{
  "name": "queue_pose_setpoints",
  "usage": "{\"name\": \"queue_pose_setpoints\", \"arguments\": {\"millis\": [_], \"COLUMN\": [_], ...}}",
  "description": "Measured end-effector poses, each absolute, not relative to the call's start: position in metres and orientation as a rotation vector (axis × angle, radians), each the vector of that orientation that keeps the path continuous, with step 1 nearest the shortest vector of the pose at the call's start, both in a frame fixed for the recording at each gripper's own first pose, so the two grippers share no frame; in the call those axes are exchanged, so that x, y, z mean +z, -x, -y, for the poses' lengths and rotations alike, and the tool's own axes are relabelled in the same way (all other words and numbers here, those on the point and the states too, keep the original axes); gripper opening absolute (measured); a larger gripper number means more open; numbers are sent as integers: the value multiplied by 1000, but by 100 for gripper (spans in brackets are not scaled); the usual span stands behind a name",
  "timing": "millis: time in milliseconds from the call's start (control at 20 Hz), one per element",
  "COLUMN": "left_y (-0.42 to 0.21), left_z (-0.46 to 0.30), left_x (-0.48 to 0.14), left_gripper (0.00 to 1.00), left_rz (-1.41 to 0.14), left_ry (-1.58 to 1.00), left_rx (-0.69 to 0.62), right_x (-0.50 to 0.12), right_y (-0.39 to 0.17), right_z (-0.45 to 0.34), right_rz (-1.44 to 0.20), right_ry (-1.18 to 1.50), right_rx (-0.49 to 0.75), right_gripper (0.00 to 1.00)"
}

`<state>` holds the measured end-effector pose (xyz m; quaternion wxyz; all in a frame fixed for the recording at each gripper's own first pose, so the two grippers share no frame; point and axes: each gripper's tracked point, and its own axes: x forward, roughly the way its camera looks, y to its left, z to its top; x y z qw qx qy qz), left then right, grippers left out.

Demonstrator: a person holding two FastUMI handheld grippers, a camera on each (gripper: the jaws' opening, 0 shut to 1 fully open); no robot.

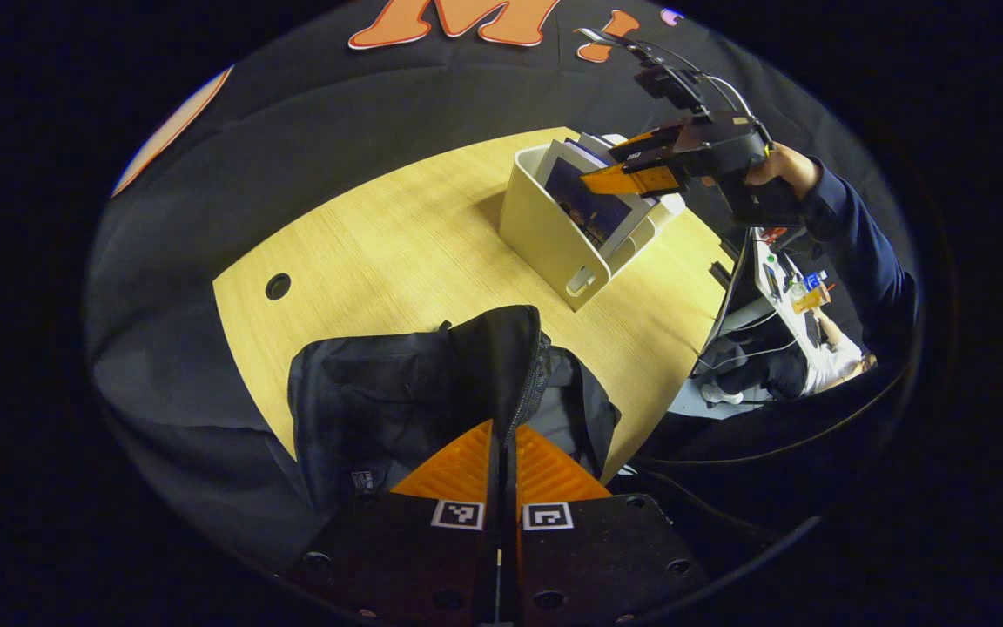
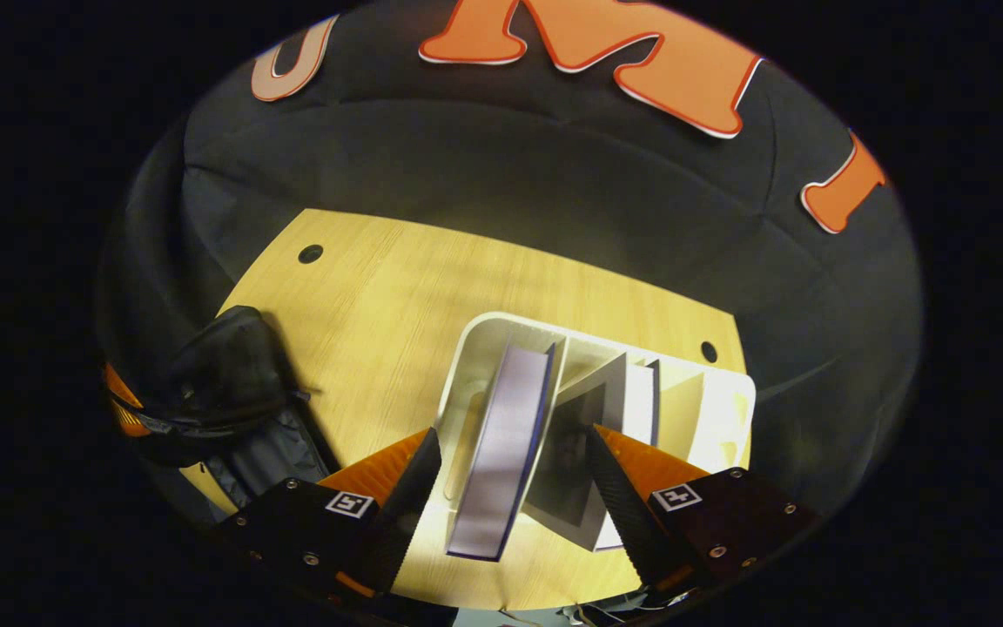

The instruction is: Open the schoolbag, grab two books from the bookshelf and put them into the schoolbag.

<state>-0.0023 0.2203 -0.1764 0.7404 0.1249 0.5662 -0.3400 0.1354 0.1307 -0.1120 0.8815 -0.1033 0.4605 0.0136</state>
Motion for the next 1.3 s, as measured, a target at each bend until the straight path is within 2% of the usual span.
{"name": "queue_pose_setpoints", "arguments": {"millis": [150,400,450,500,600,650,750,1000,1300], "left_y": [-1,-6,-5,-5,-7,-8,-6,-3,2], "left_z": [-223,-220,-221,-220,-219,-220,-221,-217,-212], "left_x": [-180,-181,-182,-182,-184,-185,-186,-192,-196], "left_gripper": [2,2,2,3,2,2,2,2,2], "left_rz": [-1252,-1253,-1251,-1253,-1253,-1252,-1254,-1258,-1250], "left_ry": [-282,-296,-300,-298,-294,-293,-288,-284,-310], "left_rx": [-753,-766,-767,-770,-766,-766,-764,-762,-768], "right_x": [-129,-150,-156,-158,-162,-161,-161,-148,-130], "right_y": [-136,-137,-137,-137,-135,-133,-127,-117,-77], "right_z": [-136,-136,-135,-134,-134,-139,-140,-133,-122], "right_rz": [-1042,-1151,-1167,-1184,-1206,-1217,-1240,-1232,-1194], "right_ry": [178,181,184,184,165,140,101,84,56], "right_rx": [31,10,6,-1,-14,-12,-15,-32,-34], "right_gripper": [96,82,68,73,60,49,43,39,39]}}
